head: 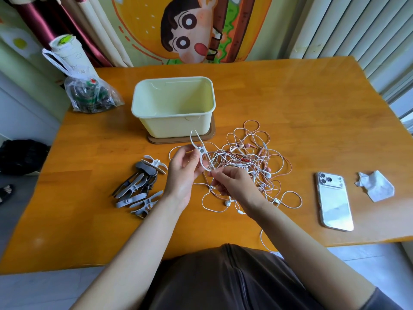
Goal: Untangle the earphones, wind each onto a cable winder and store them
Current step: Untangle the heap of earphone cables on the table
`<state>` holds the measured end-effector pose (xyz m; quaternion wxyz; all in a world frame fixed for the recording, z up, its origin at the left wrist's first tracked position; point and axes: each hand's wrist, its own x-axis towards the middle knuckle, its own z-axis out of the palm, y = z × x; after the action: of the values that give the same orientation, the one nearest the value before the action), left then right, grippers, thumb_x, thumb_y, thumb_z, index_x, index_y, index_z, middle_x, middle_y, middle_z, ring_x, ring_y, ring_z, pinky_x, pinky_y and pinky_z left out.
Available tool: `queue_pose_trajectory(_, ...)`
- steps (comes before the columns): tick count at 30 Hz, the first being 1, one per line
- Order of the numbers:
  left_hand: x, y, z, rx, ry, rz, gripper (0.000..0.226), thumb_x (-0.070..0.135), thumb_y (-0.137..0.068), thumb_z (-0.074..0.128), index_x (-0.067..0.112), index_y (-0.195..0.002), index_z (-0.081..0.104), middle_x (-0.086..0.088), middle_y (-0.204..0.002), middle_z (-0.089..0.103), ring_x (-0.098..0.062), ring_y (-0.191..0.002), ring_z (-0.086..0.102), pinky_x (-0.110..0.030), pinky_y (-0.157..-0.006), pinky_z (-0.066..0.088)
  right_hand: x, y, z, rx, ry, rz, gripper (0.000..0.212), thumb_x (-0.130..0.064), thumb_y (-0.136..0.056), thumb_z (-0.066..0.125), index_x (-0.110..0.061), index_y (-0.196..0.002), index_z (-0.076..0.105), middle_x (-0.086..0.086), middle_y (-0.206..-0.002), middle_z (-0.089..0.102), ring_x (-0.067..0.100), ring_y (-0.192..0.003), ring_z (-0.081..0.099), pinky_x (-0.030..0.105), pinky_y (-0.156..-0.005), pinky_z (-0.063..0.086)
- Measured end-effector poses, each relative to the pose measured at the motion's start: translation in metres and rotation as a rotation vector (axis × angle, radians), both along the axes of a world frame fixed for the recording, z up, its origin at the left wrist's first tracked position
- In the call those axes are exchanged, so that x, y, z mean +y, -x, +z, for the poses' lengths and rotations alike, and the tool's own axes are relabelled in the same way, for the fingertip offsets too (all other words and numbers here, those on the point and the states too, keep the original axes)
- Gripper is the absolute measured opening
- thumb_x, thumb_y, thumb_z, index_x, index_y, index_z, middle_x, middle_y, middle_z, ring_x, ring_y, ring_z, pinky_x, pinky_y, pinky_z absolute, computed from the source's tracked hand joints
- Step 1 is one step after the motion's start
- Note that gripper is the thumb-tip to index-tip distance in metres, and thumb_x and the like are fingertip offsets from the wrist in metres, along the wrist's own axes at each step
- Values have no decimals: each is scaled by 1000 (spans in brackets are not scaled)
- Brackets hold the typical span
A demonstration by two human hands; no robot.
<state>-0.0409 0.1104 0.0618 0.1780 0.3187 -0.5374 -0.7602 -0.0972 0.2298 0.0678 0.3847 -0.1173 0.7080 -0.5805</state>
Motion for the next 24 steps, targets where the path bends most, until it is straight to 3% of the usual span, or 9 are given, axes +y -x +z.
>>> queue_pose_trajectory(4, -5, -3, -10, -136, 626, -99, 8, 13, -94, 58, 20, -94, 59, 5, -87, 65, -13, -80, 63, -16, -70, 49, 1, -2, 3, 296, -106, 90, 19, -16, -95, 53, -13, -85, 68, -2, -63, 60, 2, -48, 49, 16, -49, 41)
queue_pose_trajectory(7, -8, -8, -17, -165, 781, -166, 9, 8, -91, 61, 16, -96, 62, 9, -88, 60, -5, -79, 58, -8, -66, 43, 6, 6, 7, 542, -194, 182, 15, -21, -93, 57, -15, -86, 68, -3, -63, 61, 1, -50, 50, 13, -50, 37)
queue_pose_trajectory(9, -11, -10, -20, -193, 781, -208, 13, 10, -91, 61, 10, -103, 65, 2, -96, 59, -4, -80, 57, -6, -67, 44, 11, 16, 13, 680, -234, 215, 16, -22, -92, 59, -10, -88, 70, -13, -60, 54, -2, -52, 50, 11, -53, 38)
queue_pose_trajectory(11, -14, -11, -24, -213, 752, -291, 17, 12, -92, 60, 12, -109, 65, -1, -102, 62, -8, -85, 59, -8, -69, 45, 15, 28, 20, 802, -255, 219, 17, -22, -90, 62, -8, -86, 70, -11, -62, 54, 3, -53, 49, 10, -56, 38)
queue_pose_trajectory(14, -12, -9, -24, -179, 661, -409, 15, 12, -92, 60, 17, -105, 64, -4, -103, 63, -20, -93, 63, -27, -80, 52, 16, 44, 29, 906, -232, 164, 18, -24, -86, 67, -6, -86, 72, 2, -76, 62, 6, -62, 50, 8, -58, 37)
queue_pose_trajectory(18, -6, -7, -14, -133, 566, -505, 16, 12, -91, 61, 24, -100, 62, 1, -99, 65, -20, -96, 62, -37, -87, 53, 13, 54, 32, 915, -223, 117, 16, -24, -84, 70, -8, -85, 72, 0, -80, 58, 3, -65, 50, 6, -58, 37)
queue_pose_trajectory(21, -4, -7, -3, -48, 475, -552, 17, 12, -89, 62, 25, -100, 63, 0, -99, 66, -17, -98, 63, -29, -88, 52, 13, 57, 29, 857, -204, 80, 15, -25, -86, 68, -10, -83, 71, -5, -72, 57, 2, -60, 49, 7, -54, 36)
queue_pose_trajectory(24, 0, -8, 8, 90, 283, -420, 17, 21, -81, 63, 20, -98, 63, 3, -96, 67, -7, -92, 63, -18, -83, 49, 16, 57, 22, 657, -162, 70, 21, -28, -90, 62, -11, -77, 65, -8, -57, 48, 4, -45, 37, 12, -44, 27)
